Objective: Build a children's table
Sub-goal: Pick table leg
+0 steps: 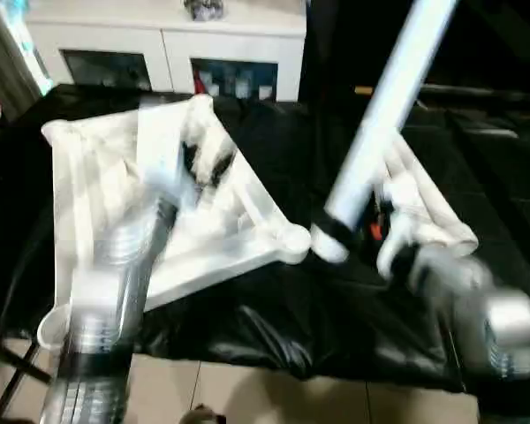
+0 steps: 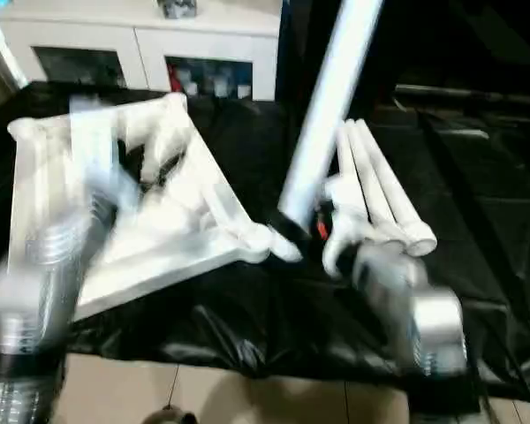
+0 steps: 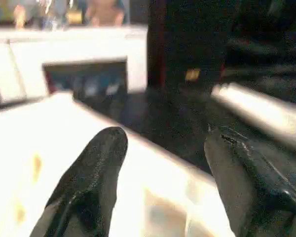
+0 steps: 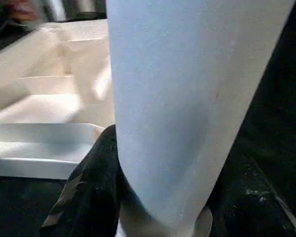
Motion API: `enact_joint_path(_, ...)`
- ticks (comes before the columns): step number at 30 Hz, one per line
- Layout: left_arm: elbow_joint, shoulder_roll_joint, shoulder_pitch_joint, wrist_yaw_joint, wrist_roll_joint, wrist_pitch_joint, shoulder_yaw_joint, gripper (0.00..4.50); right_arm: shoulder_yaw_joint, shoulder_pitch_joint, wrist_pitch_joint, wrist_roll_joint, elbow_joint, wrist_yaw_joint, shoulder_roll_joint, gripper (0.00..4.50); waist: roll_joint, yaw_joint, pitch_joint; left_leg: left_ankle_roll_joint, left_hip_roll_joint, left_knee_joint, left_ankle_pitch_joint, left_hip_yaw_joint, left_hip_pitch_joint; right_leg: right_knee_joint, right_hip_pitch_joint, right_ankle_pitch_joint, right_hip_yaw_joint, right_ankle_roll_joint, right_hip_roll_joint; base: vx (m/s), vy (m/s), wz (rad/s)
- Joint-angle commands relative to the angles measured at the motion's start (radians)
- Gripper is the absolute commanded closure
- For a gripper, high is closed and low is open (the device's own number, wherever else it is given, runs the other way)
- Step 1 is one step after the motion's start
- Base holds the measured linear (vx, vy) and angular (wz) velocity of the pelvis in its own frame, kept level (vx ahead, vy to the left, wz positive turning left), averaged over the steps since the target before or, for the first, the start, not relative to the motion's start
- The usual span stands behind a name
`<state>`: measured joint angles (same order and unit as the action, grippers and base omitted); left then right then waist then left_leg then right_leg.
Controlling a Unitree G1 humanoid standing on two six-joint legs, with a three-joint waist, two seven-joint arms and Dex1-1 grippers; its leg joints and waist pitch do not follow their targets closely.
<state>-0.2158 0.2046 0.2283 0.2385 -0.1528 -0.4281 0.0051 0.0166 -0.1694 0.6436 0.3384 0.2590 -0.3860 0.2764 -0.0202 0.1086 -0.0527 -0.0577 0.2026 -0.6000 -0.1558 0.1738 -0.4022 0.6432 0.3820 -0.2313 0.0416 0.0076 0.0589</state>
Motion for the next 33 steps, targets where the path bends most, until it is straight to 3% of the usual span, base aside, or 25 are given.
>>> enact_joint_path(1, -0.058, -0.002, -0.020, -0.030, 0.054, 0.033, -0.027, 1.49, 0.035, 0.007, 0.018, -0.022, 0.062, 0.050, 0.004, 2.61, -0.006, -0.007, 0.063, -0.057, 0.027, 0.076, -0.255, -0.014, 0.034, -0.095, -0.028, -0.143, -0.040, -0.111, 0.060, 0.000, 0.000, 0.00)
enact_joint_path(3, -0.098, -0.009, -0.078, -0.047, 0.067, 0.051, -0.037, 1.49, 0.040, 0.045, 0.019, -0.042, 0.089, 0.080, 0.002, 2.61, -0.005, -0.009, 0.059, -0.065, 0.027, 0.078, -0.292, -0.015, 0.035, -0.102, -0.024, -0.209, -0.041, -0.098, 0.062, 0.000, 0.000, 0.00)
enact_joint_path(5, -0.176, -0.010, -0.174, -0.084, 0.090, 0.042, -0.057, 1.49, 0.061, 0.125, -0.004, -0.071, 0.161, 0.130, -0.016, 2.61, -0.022, -0.012, 0.052, -0.069, 0.026, 0.083, -0.340, -0.018, 0.034, -0.109, -0.018, -0.258, -0.042, -0.080, 0.062, 0.000, 0.000, 0.00)
enact_joint_path(7, -0.187, -0.008, -0.187, -0.088, 0.094, 0.047, -0.059, 1.49, 0.067, 0.137, -0.009, -0.075, 0.175, 0.142, -0.023, 2.61, -0.009, -0.021, 0.052, -0.068, 0.021, 0.084, -0.378, -0.018, 0.036, -0.117, -0.015, -0.326, -0.041, -0.060, 0.059, 0.000, 0.000, 0.00)
enact_joint_path(8, -0.201, -0.014, -0.200, -0.095, 0.097, 0.041, -0.071, 1.49, 0.083, 0.154, -0.017, -0.080, 0.189, 0.161, -0.032, 2.61, -0.021, -0.025, 0.051, -0.072, 0.019, 0.083, -0.399, -0.021, 0.038, -0.124, -0.010, -0.361, -0.042, -0.048, 0.058, 0.000, 0.000, 0.00)
enact_joint_path(11, -0.185, -0.045, -0.181, -0.117, 0.108, 0.014, -0.079, 1.49, 0.097, 0.180, -0.133, -0.137, 0.178, 0.212, -0.049, 2.61, -0.019, -0.029, 0.048, -0.068, 0.016, 0.080, -0.404, -0.020, 0.037, -0.132, -0.003, -0.426, -0.042, -0.026, 0.061, 0.000, 0.000, 0.00)
enact_joint_path(12, -0.185, -0.050, -0.173, -0.122, 0.118, 0.006, -0.085, 1.49, 0.105, 0.181, -0.135, -0.133, 0.183, 0.214, -0.048, 2.61, -0.030, -0.029, 0.049, -0.067, 0.014, 0.079, -0.401, -0.022, 0.038, -0.130, -0.004, -0.432, -0.042, -0.023, 0.062, 0.000, 0.000, 0.00)
enact_joint_path(16, -0.142, -0.075, -0.149, -0.131, 0.088, 0.013, -0.054, 1.49, 0.094, 0.196, -0.197, -0.205, 0.158, 0.305, -0.080, 2.61, -0.030, -0.042, 0.051, -0.069, 0.011, 0.081, -0.386, -0.023, 0.030, -0.131, -0.004, -0.408, -0.039, -0.012, 0.055, 0.000, 0.000, 0.00)
enact_joint_path(17, -0.135, -0.078, -0.146, -0.142, 0.086, 0.011, -0.041, 1.49, 0.095, 0.208, -0.173, -0.154, 0.164, 0.246, -0.078, 2.61, -0.023, -0.045, 0.054, -0.064, 0.011, 0.080, -0.382, -0.024, 0.028, -0.127, -0.008, -0.375, -0.040, -0.013, 0.054, 0.000, 0.000, 0.00)
enact_joint_path(18, -0.136, -0.079, -0.144, -0.146, 0.081, 0.009, -0.031, 1.49, 0.095, 0.215, -0.176, -0.114, 0.173, 0.206, -0.084, 2.61, -0.027, -0.047, 0.054, -0.059, 0.011, 0.080, -0.382, -0.024, 0.028, -0.124, -0.009, -0.362, -0.040, -0.017, 0.054, 0.000, 0.000, 0.00)
enact_joint_path(19, -0.136, -0.079, -0.144, -0.146, 0.081, 0.009, -0.031, 1.49, 0.095, 0.215, -0.176, -0.114, 0.173, 0.206, -0.084, 2.61, -0.023, -0.051, 0.055, -0.046, 0.011, 0.079, -0.371, -0.025, 0.023, -0.121, -0.013, -0.341, -0.040, -0.024, 0.056, 0.000, 0.000, 0.00)
enact_joint_path(20, -0.131, -0.075, -0.132, -0.145, 0.077, 0.003, -0.014, 1.49, 0.077, 0.204, -0.165, -0.065, 0.179, 0.159, -0.093, 2.61, -0.011, -0.057, 0.058, -0.034, 0.011, 0.078, -0.339, -0.023, 0.018, -0.120, -0.017, -0.305, -0.039, -0.032, 0.055, 0.000, 0.000, 0.00)
enact_joint_path(22, -0.114, -0.079, -0.119, -0.148, 0.074, 0.017, -0.001, 1.49, 0.039, 0.180, -0.173, -0.076, 0.157, 0.129, -0.073, 2.61, -0.014, -0.058, 0.058, -0.027, 0.014, 0.077, -0.336, -0.022, 0.024, -0.117, -0.018, -0.301, -0.039, -0.045, 0.056, 0.000, 0.000, 0.00)
enact_joint_path(23, -0.101, -0.084, -0.116, -0.150, 0.073, 0.023, 0.003, 1.49, 0.014, 0.169, -0.195, -0.098, 0.136, 0.113, -0.058, 2.61, -0.001, -0.061, 0.057, -0.025, 0.016, 0.078, -0.325, -0.020, 0.024, -0.119, -0.021, -0.294, -0.040, -0.048, 0.055, 0.000, 0.000, 0.00)
enact_joint_path(24, -0.093, -0.085, -0.115, -0.151, 0.076, 0.032, 0.004, 1.49, -0.002, 0.162, -0.205, -0.109, 0.121, 0.102, -0.049, 2.61, -0.009, -0.058, 0.059, -0.026, 0.017, 0.078, -0.338, -0.021, 0.030, -0.114, -0.023, -0.307, -0.039, -0.053, 0.058, 0.000, 0.000, 0.00)
enact_joint_path(25, -0.090, -0.088, -0.116, -0.153, 0.080, 0.036, 0.000, 1.49, -0.010, 0.157, -0.207, -0.116, 0.111, 0.096, -0.042, 2.61, -0.004, -0.062, 0.056, -0.027, 0.018, 0.080, -0.389, -0.019, 0.039, -0.122, -0.025, -0.368, -0.038, -0.050, 0.057, 0.000, 0.000, 0.00)
enact_joint_path(26, -0.092, -0.092, -0.116, -0.155, 0.085, 0.034, -0.006, 1.49, -0.014, 0.151, -0.209, -0.120, 0.106, 0.085, -0.031, 2.61, 0.011, -0.051, 0.045, 0.031, -0.006, 0.098, -0.404, -0.047, -0.020, -0.124, -0.071, -0.421, 0.002, -0.038, 0.083, 0.000, 0.000, 0.00)
enact_joint_path(27, -0.092, -0.092, -0.116, -0.155, 0.085, 0.034, -0.006, 1.49, -0.014, 0.151, -0.209, -0.120, 0.106, 0.085, -0.031, 2.61, -0.014, -0.052, 0.047, 0.045, -0.008, 0.100, -0.443, -0.050, -0.013, -0.132, -0.072, -0.496, 0.014, -0.024, 0.089, 0.000, 0.000, 0.00)
enact_joint_path(28, -0.104, -0.099, -0.117, -0.158, 0.085, 0.030, -0.016, 1.49, -0.007, 0.143, -0.201, -0.108, 0.103, 0.065, -0.019, 2.61, 0.001, -0.053, 0.052, 0.093, -0.016, 0.082, -0.427, -0.059, -0.003, -0.151, -0.077, -0.545, 0.026, -0.037, 0.112, 0.031, 0.012, 0.46)
enact_joint_path(29, -0.105, -0.099, -0.118, -0.158, 0.085, 0.030, -0.018, 1.49, -0.005, 0.141, -0.203, -0.109, 0.099, 0.064, -0.019, 2.61, -0.005, -0.058, 0.046, 0.122, -0.019, 0.079, -0.402, -0.068, -0.017, -0.164, -0.104, -0.554, 0.047, -0.064, 0.116, 0.034, 0.009, 0.29)
enact_joint_path(30, -0.114, -0.101, -0.125, -0.157, 0.088, 0.030, -0.027, 1.49, 0.013, 0.130, -0.214, -0.110, 0.077, 0.065, -0.019, 2.61, 0.015, -0.061, 0.045, 0.133, -0.020, 0.077, -0.399, -0.068, -0.019, -0.174, -0.113, -0.570, 0.059, -0.070, 0.115, 0.044, 0.022, 0.58)
enact_joint_path(31, -0.114, -0.102, -0.129, -0.154, 0.088, 0.032, -0.030, 1.49, 0.030, 0.123, -0.206, -0.094, 0.066, 0.067, -0.026, 2.61, -0.019, -0.076, 0.050, 0.083, 0.019, 0.073, -0.449, -0.060, 0.068, -0.173, -0.067, -0.563, 0.045, -0.093, 0.084, 0.044, 0.021, 0.46)
enact_joint_path(32, -0.113, -0.101, -0.132, -0.153, 0.093, 0.032, -0.036, 1.49, 0.042, 0.116, -0.206, -0.089, 0.055, 0.070, -0.027, 2.61, -0.002, -0.089, 0.038, 0.011, 0.036, 0.088, -0.586, -0.072, 0.086, -0.164, -0.062, -0.521, 0.050, -0.103, 0.061, 0.089, 0.044, 0.48)
enact_joint_path(33, -0.111, -0.099, -0.134, -0.152, 0.097, 0.032, -0.039, 1.49, 0.046, 0.112, -0.207, -0.087, 0.050, 0.071, -0.026, 2.61, -0.008, -0.089, 0.037, -0.008, 0.044, 0.099, -0.622, -0.077, 0.092, -0.152, -0.062, -0.457, 0.044, -0.105, 0.055, 0.079, 0.031, 0.20)
